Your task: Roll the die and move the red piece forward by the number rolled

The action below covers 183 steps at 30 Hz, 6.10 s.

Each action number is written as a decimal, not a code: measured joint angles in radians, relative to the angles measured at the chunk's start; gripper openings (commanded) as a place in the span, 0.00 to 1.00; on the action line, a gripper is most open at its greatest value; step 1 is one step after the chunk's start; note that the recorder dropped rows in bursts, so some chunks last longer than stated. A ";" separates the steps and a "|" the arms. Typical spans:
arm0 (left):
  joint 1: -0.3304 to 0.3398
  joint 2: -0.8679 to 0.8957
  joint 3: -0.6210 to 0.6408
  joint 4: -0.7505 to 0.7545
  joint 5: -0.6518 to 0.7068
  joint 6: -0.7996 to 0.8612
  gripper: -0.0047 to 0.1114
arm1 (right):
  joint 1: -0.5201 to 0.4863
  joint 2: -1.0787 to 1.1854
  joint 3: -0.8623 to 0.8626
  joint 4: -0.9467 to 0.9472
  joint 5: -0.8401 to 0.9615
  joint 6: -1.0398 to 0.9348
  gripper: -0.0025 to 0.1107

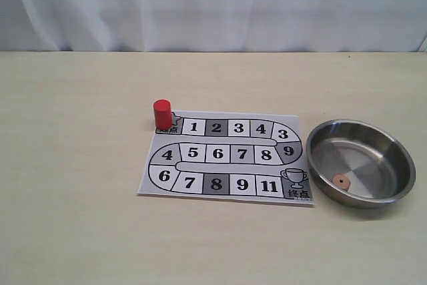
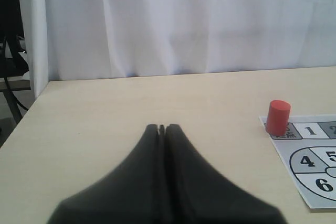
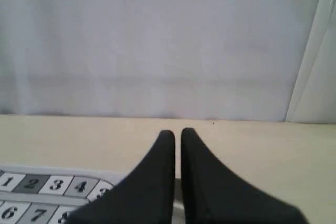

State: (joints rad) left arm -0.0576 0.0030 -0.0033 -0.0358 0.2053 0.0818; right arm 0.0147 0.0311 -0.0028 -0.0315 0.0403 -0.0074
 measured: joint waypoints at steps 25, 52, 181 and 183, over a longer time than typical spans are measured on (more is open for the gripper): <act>0.000 0.000 0.000 0.000 0.000 0.000 0.04 | 0.000 0.279 -0.654 0.044 0.474 0.129 0.06; 0.000 0.000 0.000 0.000 0.000 0.000 0.04 | 0.000 1.037 -0.857 0.120 0.839 0.128 0.56; 0.000 0.000 0.000 0.000 0.000 0.000 0.04 | 0.308 1.584 -0.959 0.125 0.127 0.452 0.31; 0.000 0.000 0.000 0.000 0.000 0.000 0.04 | 0.331 1.588 -0.959 0.144 0.101 0.452 0.39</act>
State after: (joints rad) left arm -0.0576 0.0030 -0.0033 -0.0358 0.2053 0.0818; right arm 0.3460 1.6195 -0.9619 0.1128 0.1413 0.4448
